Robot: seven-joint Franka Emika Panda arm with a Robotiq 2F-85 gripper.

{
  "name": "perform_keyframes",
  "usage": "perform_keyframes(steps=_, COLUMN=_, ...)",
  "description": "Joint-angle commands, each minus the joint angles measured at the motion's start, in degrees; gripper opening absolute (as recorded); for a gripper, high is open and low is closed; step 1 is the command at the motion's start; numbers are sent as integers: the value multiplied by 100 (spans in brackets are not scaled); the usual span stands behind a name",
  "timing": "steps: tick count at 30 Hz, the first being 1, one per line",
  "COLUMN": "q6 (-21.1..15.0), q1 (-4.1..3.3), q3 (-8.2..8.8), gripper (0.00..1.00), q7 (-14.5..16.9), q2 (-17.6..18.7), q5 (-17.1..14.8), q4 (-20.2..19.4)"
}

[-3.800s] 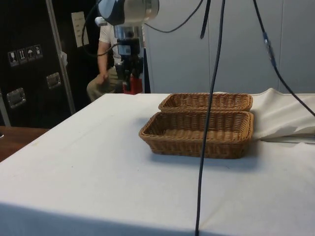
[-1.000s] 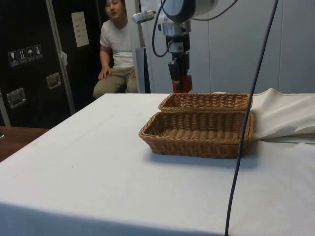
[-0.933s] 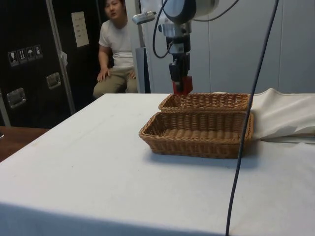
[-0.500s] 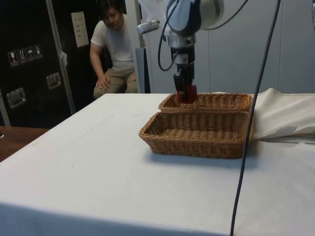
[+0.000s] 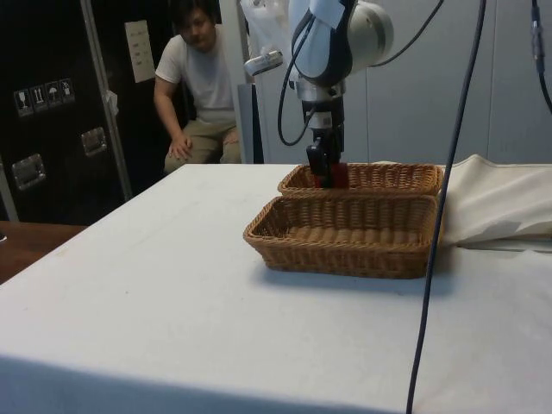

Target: Pick up the red cube and place it into the right basket.

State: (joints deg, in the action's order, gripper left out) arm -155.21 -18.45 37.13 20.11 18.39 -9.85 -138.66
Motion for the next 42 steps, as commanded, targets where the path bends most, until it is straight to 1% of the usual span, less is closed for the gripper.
perform_keyframes(steps=1, q6=0, q1=0, q3=0, gripper=14, q7=-6, q2=0, q5=0, q4=0)
perform_keyframes(steps=2, q6=-17, q1=34, q3=-46, gripper=14, q7=40, q2=-46, q5=-69, q4=-23)
perform_keyframes(steps=4, q6=-11, q1=29, q3=-46, gripper=31, q7=34, q2=-46, q5=-69, q4=-23)
perform_keyframes(steps=5, q6=-11, q1=29, q3=-40, gripper=45, q7=29, q2=-46, q5=-69, q4=-23)
perform_keyframes(steps=7, q6=-6, q1=29, q3=-40, gripper=64, q7=29, q2=-46, q5=-69, q4=-23)
perform_keyframes(steps=8, q6=0, q1=29, q3=-40, gripper=84, q7=23, q2=-46, q5=-69, q4=-23)
perform_keyframes(steps=9, q6=0, q1=29, q3=-40, gripper=93, q7=23, q2=-46, q5=-69, q4=-23)
perform_keyframes(steps=10, q6=0, q1=29, q3=-40, gripper=99, q7=23, q2=-46, q5=-69, q4=-23)
perform_keyframes(steps=11, q6=0, q1=29, q3=-40, gripper=100, q7=23, q2=-46, q5=-69, q4=-23)
perform_keyframes(steps=12, q6=6, q1=0, q3=0, gripper=100, q7=-11, q2=0, q5=-6, q4=0)
perform_keyframes(steps=13, q6=0, q1=29, q3=-40, gripper=100, q7=23, q2=-46, q5=-69, q4=-23)
perform_keyframes(steps=18, q6=0, q1=29, q3=-34, gripper=100, q7=23, q2=-46, q5=-63, q4=-29)
perform_keyframes(steps=19, q6=34, q1=11, q3=0, gripper=100, q7=11, q2=-86, q5=-23, q4=-34)
perform_keyframes(steps=20, q6=6, q1=0, q3=6, gripper=100, q7=-17, q2=-17, q5=-6, q4=-6)
perform_keyframes(steps=21, q6=80, q1=-17, q3=63, gripper=100, q7=-6, q2=-172, q5=40, q4=-46)
perform_keyframes(steps=22, q6=103, q1=-34, q3=86, gripper=100, q7=-17, q2=-212, q5=63, q4=-46)
perform_keyframes(steps=23, q6=143, q1=-57, q3=97, gripper=100, q7=-46, q2=-246, q5=86, q4=-40)
perform_keyframes(steps=25, q6=201, q1=-80, q3=109, gripper=100, q7=-92, q2=-327, q5=138, q4=-40)
perform_keyframes(steps=26, q6=269, q1=-92, q3=109, gripper=100, q7=-138, q2=-430, q5=201, q4=-40)
perform_keyframes(steps=28, q6=338, q1=-92, q3=103, gripper=100, q7=-206, q2=-527, q5=281, q4=-40)
perform_keyframes(steps=29, q6=309, q1=-17, q3=17, gripper=100, q7=-80, q2=-527, q5=143, q4=-46)
perform_keyframes(steps=30, q6=378, q1=-103, q3=92, gripper=100, q7=-252, q2=-579, q5=327, q4=-34)
perform_keyframes(steps=33, q6=481, q1=-120, q3=29, gripper=100, q7=-418, q2=-728, q5=470, q4=-23)
perform_keyframes(steps=35, q6=550, q1=-120, q3=-40, gripper=100, q7=-533, q2=-814, q5=567, q4=-11)
perform_keyframes(steps=36, q6=607, q1=-115, q3=-109, gripper=100, q7=-630, q2=-882, q5=647, q4=0)
perform_keyframes(steps=37, q6=630, q1=-115, q3=-143, gripper=100, q7=-676, q2=-917, q5=682, q4=11)
perform_keyframes(steps=38, q6=602, q1=-63, q3=-178, gripper=100, q7=-584, q2=-945, q5=602, q4=-17)
perform_keyframes(steps=39, q6=647, q1=-109, q3=-178, gripper=100, q7=-705, q2=-934, q5=693, q4=23)
perform_keyframes(steps=41, q6=682, q1=-109, q3=-241, gripper=100, q7=-745, q2=-963, q5=710, q4=52)
perform_keyframes(steps=42, q6=710, q1=-109, q3=-298, gripper=100, q7=-773, q2=-980, q5=716, q4=80)
